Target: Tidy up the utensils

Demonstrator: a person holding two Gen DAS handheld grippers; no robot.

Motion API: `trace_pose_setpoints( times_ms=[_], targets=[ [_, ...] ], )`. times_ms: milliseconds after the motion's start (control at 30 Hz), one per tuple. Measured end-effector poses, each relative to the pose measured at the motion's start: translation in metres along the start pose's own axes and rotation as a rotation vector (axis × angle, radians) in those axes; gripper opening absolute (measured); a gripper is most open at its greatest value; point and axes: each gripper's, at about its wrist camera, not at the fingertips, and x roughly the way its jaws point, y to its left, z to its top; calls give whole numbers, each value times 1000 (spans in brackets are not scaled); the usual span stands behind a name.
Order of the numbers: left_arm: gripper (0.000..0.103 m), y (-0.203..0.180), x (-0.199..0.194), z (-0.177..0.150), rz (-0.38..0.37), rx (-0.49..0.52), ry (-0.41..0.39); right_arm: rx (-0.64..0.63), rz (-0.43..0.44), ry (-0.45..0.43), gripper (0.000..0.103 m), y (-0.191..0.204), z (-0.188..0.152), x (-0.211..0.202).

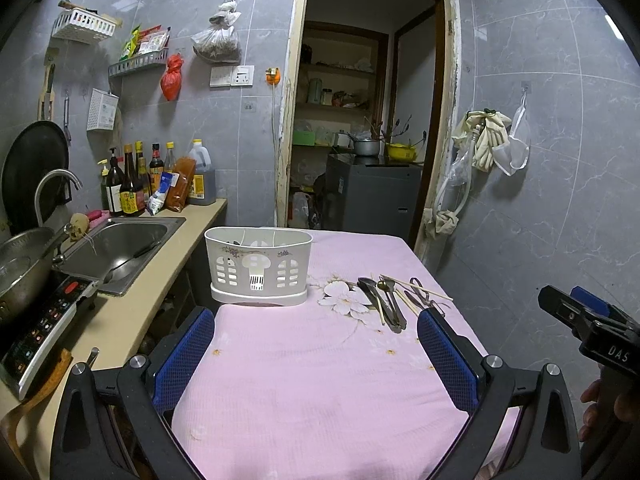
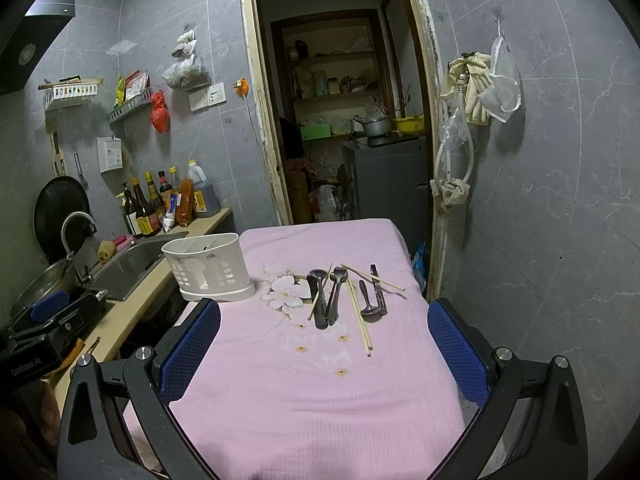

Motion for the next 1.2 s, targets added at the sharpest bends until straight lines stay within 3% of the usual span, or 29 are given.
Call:
trace_pose_setpoints(
  times_ms=[1200],
  targets=[
    [102,1,1,0,-1,-3,5,-4,0,11,102,3,-2,6]
  ],
)
